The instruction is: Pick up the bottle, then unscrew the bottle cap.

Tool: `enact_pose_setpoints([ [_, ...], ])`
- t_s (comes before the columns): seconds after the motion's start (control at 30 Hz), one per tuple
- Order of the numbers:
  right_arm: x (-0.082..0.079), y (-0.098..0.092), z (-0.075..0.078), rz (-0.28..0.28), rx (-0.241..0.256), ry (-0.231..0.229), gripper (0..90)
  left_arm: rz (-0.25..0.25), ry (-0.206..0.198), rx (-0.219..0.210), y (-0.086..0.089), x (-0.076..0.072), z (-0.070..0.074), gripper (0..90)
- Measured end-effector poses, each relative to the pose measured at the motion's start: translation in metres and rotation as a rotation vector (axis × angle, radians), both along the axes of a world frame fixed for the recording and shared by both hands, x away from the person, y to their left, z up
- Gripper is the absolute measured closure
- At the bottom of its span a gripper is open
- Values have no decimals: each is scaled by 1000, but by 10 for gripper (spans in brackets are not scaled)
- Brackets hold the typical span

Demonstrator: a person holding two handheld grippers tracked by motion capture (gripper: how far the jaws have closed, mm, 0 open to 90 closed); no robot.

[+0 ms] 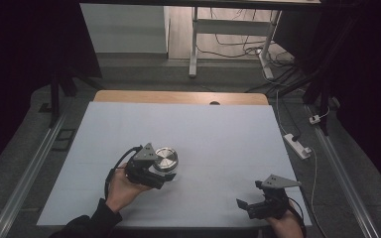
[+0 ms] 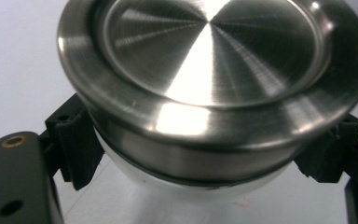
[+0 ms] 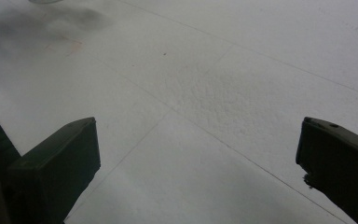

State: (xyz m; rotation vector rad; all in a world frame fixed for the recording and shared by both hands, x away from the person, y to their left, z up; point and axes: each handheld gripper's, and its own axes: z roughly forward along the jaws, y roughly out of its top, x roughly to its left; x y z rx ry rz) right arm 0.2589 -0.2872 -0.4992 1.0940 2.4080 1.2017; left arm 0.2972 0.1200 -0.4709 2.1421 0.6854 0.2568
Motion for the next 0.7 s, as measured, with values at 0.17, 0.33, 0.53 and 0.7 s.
enact_pose_setpoints([
  [0.17,0,0,0,1,-1,0,0,-28,-9,10,-8,-5,0,154],
  [0.33,0,0,0,2,-1,0,0,-55,-16,15,-16,-8,1,154],
  [0.53,0,0,0,2,-1,-1,0,-57,-18,21,-19,-8,0,154],
  [0.7,-1,1,1,2,-9,-3,0,-57,-19,17,-19,-7,-1,154],
])
